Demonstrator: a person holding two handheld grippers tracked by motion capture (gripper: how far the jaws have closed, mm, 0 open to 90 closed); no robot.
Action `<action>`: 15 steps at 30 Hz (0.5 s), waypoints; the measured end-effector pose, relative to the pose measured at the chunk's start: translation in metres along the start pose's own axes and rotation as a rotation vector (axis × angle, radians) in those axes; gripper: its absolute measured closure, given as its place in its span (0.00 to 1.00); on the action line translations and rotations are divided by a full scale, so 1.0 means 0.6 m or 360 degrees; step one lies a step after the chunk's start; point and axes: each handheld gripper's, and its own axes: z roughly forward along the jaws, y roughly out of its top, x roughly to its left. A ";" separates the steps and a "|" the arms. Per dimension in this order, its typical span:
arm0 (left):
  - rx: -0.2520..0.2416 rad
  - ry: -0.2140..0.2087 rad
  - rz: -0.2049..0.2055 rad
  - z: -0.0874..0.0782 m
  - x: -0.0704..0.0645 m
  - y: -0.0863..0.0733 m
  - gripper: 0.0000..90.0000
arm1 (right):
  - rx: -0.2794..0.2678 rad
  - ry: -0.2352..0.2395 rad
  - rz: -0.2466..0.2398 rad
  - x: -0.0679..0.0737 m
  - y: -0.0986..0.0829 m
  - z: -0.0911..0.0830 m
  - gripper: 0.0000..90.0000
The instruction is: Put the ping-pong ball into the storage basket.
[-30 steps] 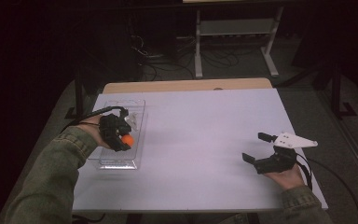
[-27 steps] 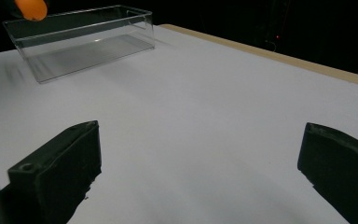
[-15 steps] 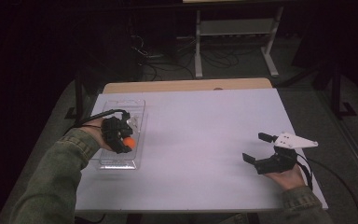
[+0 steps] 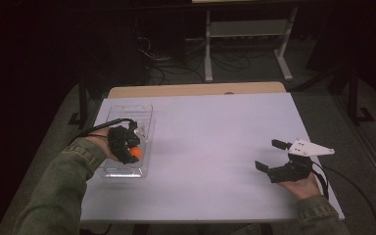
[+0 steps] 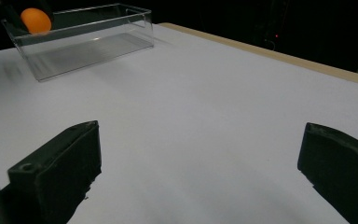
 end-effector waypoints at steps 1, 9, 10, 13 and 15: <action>-0.0002 0.0001 0.0000 0.001 0.000 -0.001 0.56 | 0.0000 -0.0001 -0.0002 0.000 0.000 0.000 0.00; -0.0012 -0.0007 -0.0019 0.013 0.001 -0.004 0.56 | 0.0001 -0.0002 -0.0009 0.000 -0.001 0.000 0.00; -0.0014 -0.0007 -0.0023 0.014 0.001 -0.004 0.56 | 0.0002 -0.0003 -0.0007 0.000 -0.001 0.000 0.00; -0.0005 -0.0014 -0.0018 0.019 0.001 -0.001 0.55 | 0.0003 -0.0006 -0.0006 0.000 -0.001 0.000 0.00; -0.0002 -0.0022 -0.0008 0.022 0.001 0.001 0.55 | 0.0001 -0.0002 -0.0005 0.000 -0.001 0.000 0.00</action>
